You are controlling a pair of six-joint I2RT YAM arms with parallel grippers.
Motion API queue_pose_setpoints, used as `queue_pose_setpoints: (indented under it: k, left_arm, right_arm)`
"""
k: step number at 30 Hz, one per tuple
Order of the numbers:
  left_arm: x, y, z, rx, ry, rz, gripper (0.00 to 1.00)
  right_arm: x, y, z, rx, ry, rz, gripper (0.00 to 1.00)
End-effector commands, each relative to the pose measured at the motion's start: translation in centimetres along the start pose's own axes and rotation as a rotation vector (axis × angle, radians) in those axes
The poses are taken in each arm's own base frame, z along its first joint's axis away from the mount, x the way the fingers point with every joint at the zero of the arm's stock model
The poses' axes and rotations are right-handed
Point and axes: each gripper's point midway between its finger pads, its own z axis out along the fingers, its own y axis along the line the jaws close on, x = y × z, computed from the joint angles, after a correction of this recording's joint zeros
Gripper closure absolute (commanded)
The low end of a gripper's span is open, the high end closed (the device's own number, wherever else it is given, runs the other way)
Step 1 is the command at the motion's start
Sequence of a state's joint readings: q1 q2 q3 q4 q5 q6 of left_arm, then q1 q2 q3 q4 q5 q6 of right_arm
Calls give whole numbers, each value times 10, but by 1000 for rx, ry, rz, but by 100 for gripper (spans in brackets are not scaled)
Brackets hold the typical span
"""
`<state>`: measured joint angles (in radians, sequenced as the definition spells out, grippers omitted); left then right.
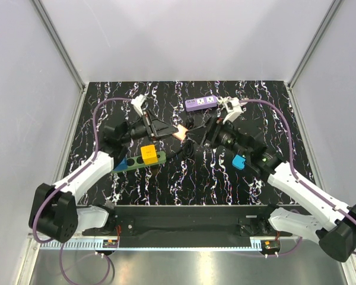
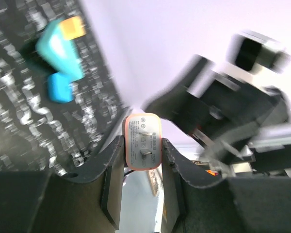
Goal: Insert the plug
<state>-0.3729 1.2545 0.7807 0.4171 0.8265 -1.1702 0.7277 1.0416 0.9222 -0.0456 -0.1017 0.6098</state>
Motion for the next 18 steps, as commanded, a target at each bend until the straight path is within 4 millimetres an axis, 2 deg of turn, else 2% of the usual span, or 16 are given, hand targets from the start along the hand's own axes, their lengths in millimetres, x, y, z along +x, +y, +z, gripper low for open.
queue_pose_setpoints:
  k: [1,2,4,7,8,10,11,18]
  left_arm:
    - [-8,-63,-14,214,-77,111,100]
    - [-7,-65,-16,227,-84,109,100]
    - [-6,-78,-21,276,-106,124,100]
    - [-4,-87,-27,319,-125,132,100]
    - [-2,-87,-27,326,-130,125,100]
    - [-1,-90,-30,347,-140,112,100]
    - [-1,-88,-29,346,-145,98,100]
    - [4,-94,-27,415,-168,47,100]
  right_arm:
    - [-23,31,-7,-216,-48,237,19]
    - [-32,37,-8,-263,-80,255,20]
    - [-29,36,-5,-284,-69,301,22]
    - [-27,42,-3,-336,-62,328,26]
    - [-33,53,-7,-403,-86,310,27]
    - [-28,55,-6,-461,-81,327,29]
    - [-30,67,-13,-537,-91,300,30]
    - [-29,71,-12,-582,-95,290,41]
